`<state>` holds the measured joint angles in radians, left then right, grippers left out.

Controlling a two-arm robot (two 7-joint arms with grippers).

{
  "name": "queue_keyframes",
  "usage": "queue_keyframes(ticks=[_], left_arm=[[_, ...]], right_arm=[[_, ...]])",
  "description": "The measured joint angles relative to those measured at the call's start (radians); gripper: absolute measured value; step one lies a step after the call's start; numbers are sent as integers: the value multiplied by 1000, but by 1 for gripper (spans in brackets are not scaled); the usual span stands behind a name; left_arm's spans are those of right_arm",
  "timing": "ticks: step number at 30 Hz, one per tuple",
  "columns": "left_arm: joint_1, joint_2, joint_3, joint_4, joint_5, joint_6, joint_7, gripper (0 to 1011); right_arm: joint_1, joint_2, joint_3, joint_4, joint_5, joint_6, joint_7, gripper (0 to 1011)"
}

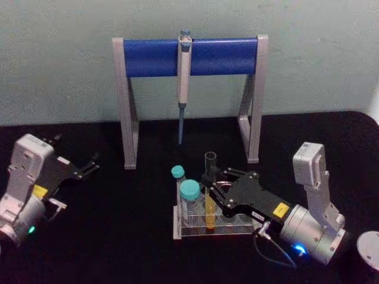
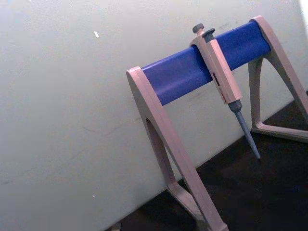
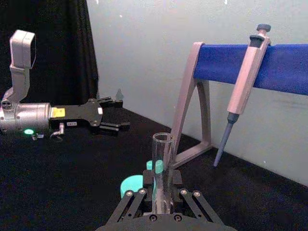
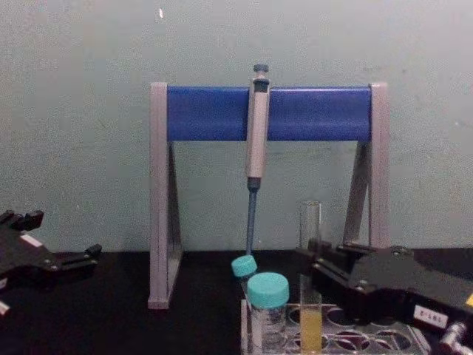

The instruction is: Pick up the test tube from the test tube rack, shake it, then place it back into the test tube rack.

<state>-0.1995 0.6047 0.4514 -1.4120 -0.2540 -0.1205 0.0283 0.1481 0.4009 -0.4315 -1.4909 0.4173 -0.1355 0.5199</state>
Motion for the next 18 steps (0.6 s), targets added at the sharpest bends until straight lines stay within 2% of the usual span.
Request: queue_keyframes(ticks=[18], left_arm=[[0, 0, 0, 0, 0, 0, 0, 1001]], right_arm=[[-3, -2, 1, 2, -6, 5, -6, 229]])
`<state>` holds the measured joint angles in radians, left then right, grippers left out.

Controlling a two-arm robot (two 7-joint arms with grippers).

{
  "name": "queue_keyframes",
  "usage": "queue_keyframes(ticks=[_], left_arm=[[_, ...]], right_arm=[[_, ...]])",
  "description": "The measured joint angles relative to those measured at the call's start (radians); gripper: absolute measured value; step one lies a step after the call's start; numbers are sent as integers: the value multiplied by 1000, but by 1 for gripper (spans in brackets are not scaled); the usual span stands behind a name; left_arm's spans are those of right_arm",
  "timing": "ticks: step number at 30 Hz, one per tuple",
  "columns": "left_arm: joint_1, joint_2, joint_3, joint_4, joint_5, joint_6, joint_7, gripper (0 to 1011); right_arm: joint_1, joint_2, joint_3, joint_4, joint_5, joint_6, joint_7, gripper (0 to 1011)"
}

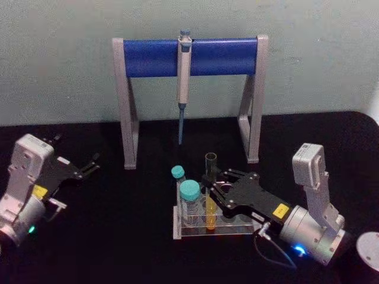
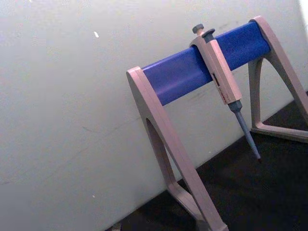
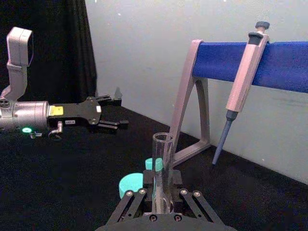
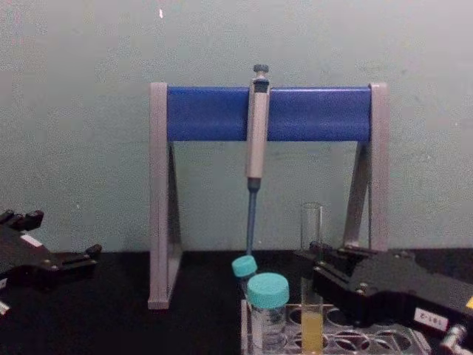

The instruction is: Pick up the test tube from the test tube rack, shake it, then place it back into the test tube rack.

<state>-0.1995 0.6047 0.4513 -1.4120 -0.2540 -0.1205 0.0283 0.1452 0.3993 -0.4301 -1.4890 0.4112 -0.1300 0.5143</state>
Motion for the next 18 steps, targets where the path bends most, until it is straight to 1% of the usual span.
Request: queue_keyframes(ticks=[4, 6, 7, 8, 10, 12, 17, 18], left_arm=[[0, 0, 0, 0, 0, 0, 0, 1001], [0, 0, 0, 0, 0, 0, 0, 1001], [0, 0, 0, 0, 0, 0, 0, 1001], [0, 0, 0, 0, 0, 0, 0, 1001], [0, 0, 0, 0, 0, 0, 0, 1001], [0, 0, 0, 0, 0, 0, 0, 1001], [0, 0, 0, 0, 0, 0, 0, 1001], [0, 0, 0, 0, 0, 0, 0, 1001]], right_arm=[[0, 0, 0, 0, 0, 0, 0, 230], [0, 1, 0, 0, -1, 3, 0, 267], [0, 1, 0, 0, -1, 3, 0, 304], [0, 1, 0, 0, -1, 3, 0, 316], [0, 1, 0, 0, -1, 3, 0, 400], [0, 1, 0, 0, -1, 3, 1, 439], [0, 1, 0, 0, 0, 2, 1, 602], [0, 1, 0, 0, 0, 2, 1, 657]])
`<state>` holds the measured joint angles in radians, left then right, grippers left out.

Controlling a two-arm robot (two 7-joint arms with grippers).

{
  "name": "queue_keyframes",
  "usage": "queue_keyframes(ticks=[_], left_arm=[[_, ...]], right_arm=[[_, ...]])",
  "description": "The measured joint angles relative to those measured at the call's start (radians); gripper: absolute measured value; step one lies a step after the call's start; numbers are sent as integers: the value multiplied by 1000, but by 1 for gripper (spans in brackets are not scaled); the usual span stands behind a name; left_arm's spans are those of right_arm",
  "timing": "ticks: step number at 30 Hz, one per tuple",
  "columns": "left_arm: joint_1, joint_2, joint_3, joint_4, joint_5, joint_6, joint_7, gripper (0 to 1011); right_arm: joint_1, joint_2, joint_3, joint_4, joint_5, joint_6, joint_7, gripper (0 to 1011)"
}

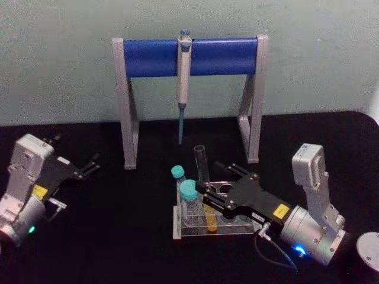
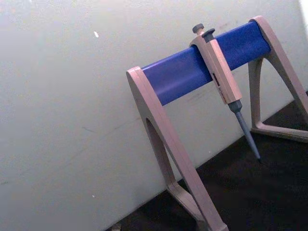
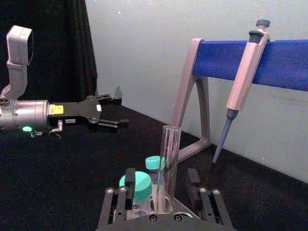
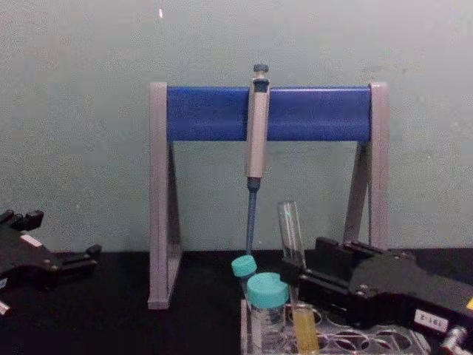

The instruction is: Pick up the test tube from the test tube rack, shake it, then place it back into the test tube rack.

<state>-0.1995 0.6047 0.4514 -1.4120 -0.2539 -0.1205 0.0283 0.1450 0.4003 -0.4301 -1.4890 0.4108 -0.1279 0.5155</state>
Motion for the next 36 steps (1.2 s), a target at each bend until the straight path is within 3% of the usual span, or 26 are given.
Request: queue_keyframes(ticks=[13, 25, 32, 36], left_arm=[[0, 0, 0, 0, 0, 0, 0, 1001], [0, 0, 0, 0, 0, 0, 0, 1001], [0, 0, 0, 0, 0, 0, 0, 1001], [0, 0, 0, 0, 0, 0, 0, 1001]], right_arm=[[0, 0, 0, 0, 1, -1, 1, 1000], [11, 5, 8, -26, 10, -13, 13, 1000], [9, 5, 65, -99, 27, -69, -17, 1000], [-23, -10, 134, -139, -17, -88, -139, 1000]])
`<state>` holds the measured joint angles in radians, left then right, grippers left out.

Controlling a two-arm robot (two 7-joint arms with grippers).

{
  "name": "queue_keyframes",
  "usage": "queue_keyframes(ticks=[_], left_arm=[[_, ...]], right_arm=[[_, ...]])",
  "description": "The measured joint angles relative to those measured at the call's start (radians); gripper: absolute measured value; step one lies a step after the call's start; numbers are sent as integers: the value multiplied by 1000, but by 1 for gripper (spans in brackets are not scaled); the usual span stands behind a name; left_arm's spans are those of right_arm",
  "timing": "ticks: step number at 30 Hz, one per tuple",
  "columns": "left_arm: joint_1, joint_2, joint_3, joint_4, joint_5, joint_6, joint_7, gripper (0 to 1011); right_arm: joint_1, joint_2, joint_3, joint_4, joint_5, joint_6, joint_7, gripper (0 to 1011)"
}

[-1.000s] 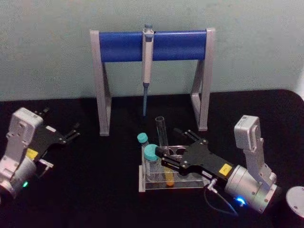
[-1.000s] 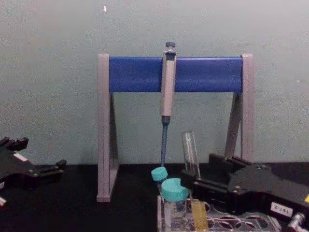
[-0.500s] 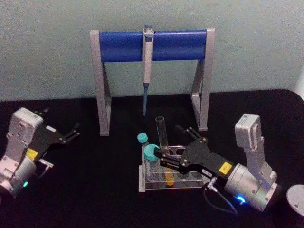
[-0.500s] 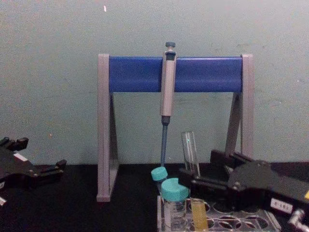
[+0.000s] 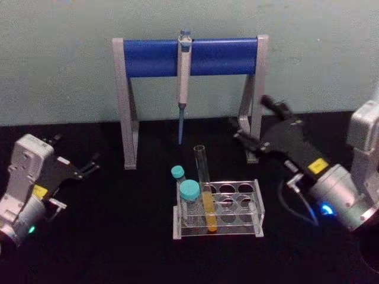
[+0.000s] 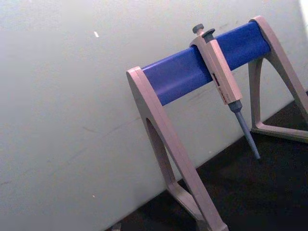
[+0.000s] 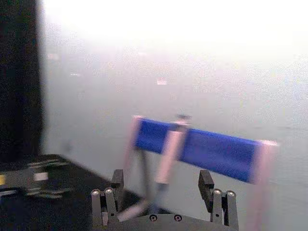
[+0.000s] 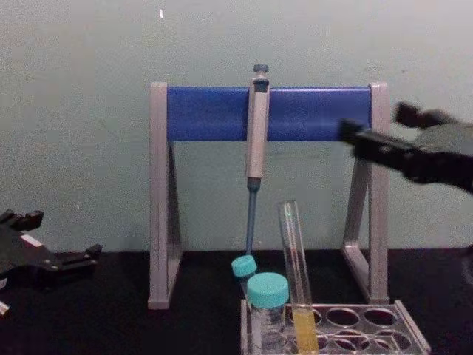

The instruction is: Pick up the test tube from the test tube rack, shake it, then place it back into the test tube rack.

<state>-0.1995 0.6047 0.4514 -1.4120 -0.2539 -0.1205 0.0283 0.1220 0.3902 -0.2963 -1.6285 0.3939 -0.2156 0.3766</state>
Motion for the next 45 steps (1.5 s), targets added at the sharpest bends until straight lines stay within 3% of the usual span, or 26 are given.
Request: queue_keyframes(ticks=[2, 3, 4, 9, 10, 16, 20, 26, 45], left_arm=[[0, 0, 0, 0, 0, 0, 0, 1002], [0, 0, 0, 0, 0, 0, 0, 1002], [0, 0, 0, 0, 0, 0, 0, 1001], [0, 0, 0, 0, 0, 0, 0, 1001], [0, 0, 0, 0, 0, 0, 0, 1001], [0, 0, 0, 0, 0, 0, 0, 1001], [0, 0, 0, 0, 0, 0, 0, 1001], [0, 0, 0, 0, 0, 0, 0, 1001], [0, 0, 0, 0, 0, 0, 0, 1001]], right_arm=[[-12, -8, 19, -6, -24, 4, -47, 1000], [-25, -15, 38, -9, -50, 19, -98, 1000], [-25, -15, 38, -9, -50, 19, -98, 1000], [-73, -47, 79, 0, -152, 106, -265, 1000], [-73, -47, 79, 0, -152, 106, -265, 1000], [-92, -75, 83, 50, -250, 166, -359, 1000], [-89, -83, 75, 84, -283, 187, -368, 1000], [-78, -100, 72, 125, -299, 222, -358, 1000], [-80, -95, 72, 115, -294, 214, -356, 1000]])
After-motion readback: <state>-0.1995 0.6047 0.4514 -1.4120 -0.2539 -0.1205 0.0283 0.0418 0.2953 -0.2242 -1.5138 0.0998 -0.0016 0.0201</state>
